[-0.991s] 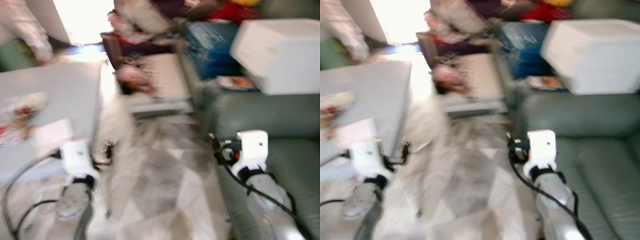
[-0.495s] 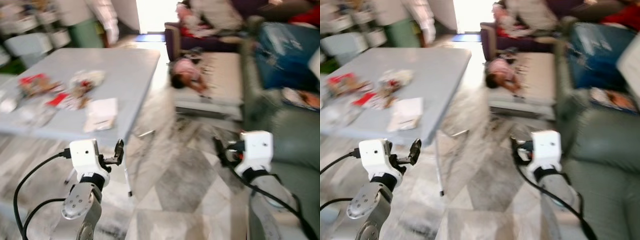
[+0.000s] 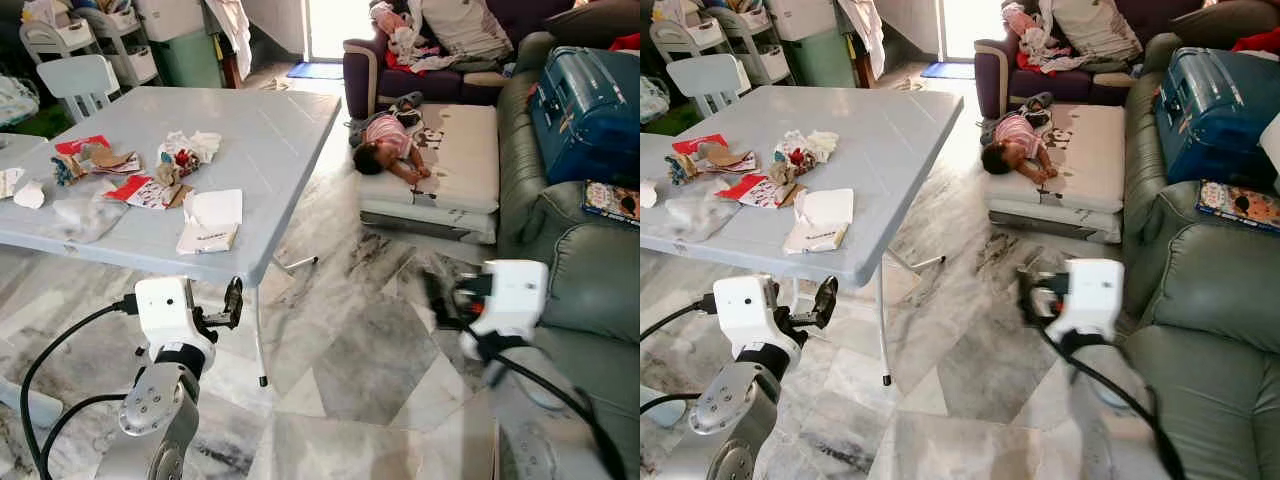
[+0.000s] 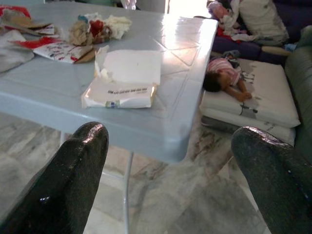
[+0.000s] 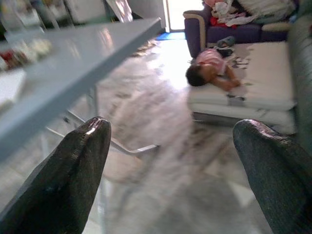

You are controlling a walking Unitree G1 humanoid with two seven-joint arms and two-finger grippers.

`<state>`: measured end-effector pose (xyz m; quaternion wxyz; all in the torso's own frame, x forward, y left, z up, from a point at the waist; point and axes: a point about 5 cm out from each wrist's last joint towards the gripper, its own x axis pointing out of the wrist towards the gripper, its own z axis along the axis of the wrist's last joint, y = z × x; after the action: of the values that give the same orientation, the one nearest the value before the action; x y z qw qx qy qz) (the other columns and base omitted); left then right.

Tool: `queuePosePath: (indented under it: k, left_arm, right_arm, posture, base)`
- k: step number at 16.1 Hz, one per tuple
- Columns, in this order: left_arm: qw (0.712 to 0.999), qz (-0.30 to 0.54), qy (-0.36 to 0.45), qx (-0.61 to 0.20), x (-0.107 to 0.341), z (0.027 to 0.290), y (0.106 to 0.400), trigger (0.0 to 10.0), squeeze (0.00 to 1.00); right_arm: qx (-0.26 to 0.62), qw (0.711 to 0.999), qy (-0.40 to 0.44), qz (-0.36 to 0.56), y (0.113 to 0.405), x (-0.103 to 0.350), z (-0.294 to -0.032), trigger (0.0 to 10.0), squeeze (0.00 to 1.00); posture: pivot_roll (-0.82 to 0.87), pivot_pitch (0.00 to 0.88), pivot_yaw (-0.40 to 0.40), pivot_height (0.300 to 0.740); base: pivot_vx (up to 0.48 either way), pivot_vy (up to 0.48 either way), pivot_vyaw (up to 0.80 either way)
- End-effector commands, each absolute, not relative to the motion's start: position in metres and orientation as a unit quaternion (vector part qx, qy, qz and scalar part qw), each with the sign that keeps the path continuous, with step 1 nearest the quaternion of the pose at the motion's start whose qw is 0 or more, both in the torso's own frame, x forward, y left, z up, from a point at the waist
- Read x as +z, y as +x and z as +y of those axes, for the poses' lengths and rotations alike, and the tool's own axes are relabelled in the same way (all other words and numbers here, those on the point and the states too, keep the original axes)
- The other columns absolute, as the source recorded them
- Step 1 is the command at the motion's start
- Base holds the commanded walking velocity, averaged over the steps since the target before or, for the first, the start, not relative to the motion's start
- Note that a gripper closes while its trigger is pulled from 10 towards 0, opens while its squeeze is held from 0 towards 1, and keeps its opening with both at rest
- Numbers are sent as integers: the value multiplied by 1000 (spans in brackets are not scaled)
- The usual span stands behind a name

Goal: Picking trash to rubbish bin

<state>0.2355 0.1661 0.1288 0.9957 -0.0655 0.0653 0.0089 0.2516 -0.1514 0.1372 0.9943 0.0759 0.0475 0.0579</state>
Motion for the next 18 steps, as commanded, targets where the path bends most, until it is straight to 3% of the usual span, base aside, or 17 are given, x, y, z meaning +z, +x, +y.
queuePosePath:
  k: [1, 3, 18]
  left_arm:
    - [996, 65, -59, 13, 129, 168, 238, 10000, 0]
    - [997, 52, -49, 21, 131, 170, 239, 10000, 0]
    - [998, 20, -34, 48, 139, 178, 252, 10000, 0]
  right_arm:
    - [62, 992, 102, 35, 252, 147, -150, 10000, 0]
    - [64, 996, 47, 36, 252, 147, -149, 10000, 0]
    - [44, 998, 24, 38, 259, 152, -159, 10000, 0]
  posture:
    - [46, 0, 15, 740]
    - [44, 0, 15, 740]
    - [32, 0, 8, 740]
  base:
    - [0, 0, 0]
    - [0, 0, 0]
    - [0, 0, 0]
